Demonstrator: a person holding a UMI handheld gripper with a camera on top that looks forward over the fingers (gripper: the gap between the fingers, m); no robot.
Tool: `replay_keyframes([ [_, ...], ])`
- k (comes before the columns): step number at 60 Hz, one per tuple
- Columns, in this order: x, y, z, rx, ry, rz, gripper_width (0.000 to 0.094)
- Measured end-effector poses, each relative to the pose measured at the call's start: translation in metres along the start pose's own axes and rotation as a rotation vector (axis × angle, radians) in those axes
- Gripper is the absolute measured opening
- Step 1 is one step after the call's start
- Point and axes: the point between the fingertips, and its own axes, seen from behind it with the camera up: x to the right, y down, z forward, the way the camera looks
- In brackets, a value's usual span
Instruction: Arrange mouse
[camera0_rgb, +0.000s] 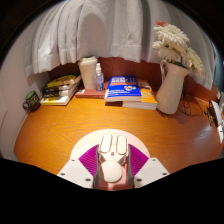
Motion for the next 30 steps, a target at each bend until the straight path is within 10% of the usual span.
replay_keyframes([
  [18,-0.006,0.030,0.026,-0.008,-0.040,0.022,0.0466],
  [30,-0.015,0.030,0.028,-0.020,-0.065,0.008,0.0709],
])
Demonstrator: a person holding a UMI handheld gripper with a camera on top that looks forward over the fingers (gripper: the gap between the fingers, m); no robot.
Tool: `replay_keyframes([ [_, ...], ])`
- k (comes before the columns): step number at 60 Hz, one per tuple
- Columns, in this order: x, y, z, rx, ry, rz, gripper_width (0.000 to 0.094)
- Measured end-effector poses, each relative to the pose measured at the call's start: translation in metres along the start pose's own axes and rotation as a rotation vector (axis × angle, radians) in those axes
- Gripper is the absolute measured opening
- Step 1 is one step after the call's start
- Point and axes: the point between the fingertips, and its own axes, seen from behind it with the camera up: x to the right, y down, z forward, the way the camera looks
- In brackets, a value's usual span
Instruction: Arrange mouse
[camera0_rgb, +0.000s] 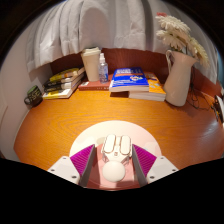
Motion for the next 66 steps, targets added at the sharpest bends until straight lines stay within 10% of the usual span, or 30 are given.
replay_keyframes([
  [11,-0.004,0.003,-0.008,-0.053,0.067,-0.043,0.0866],
  [66,-0.112,0.015,-0.295,0.158,0.192,0.066,0.0853],
])
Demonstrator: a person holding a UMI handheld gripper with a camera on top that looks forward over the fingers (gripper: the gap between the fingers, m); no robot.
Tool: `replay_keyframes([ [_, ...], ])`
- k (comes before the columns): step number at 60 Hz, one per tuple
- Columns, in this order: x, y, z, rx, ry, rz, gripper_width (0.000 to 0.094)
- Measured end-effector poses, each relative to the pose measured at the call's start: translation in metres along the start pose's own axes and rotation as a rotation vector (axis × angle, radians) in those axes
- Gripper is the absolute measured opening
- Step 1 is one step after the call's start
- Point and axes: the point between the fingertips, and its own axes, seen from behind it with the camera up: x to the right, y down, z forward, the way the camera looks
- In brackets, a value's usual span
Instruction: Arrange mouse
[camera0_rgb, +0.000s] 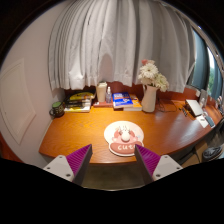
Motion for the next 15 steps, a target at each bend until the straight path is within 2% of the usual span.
replay_keyframes([
  [15,-0.012,0.012,-0.022,0.002,-0.017,-0.012,0.0853],
])
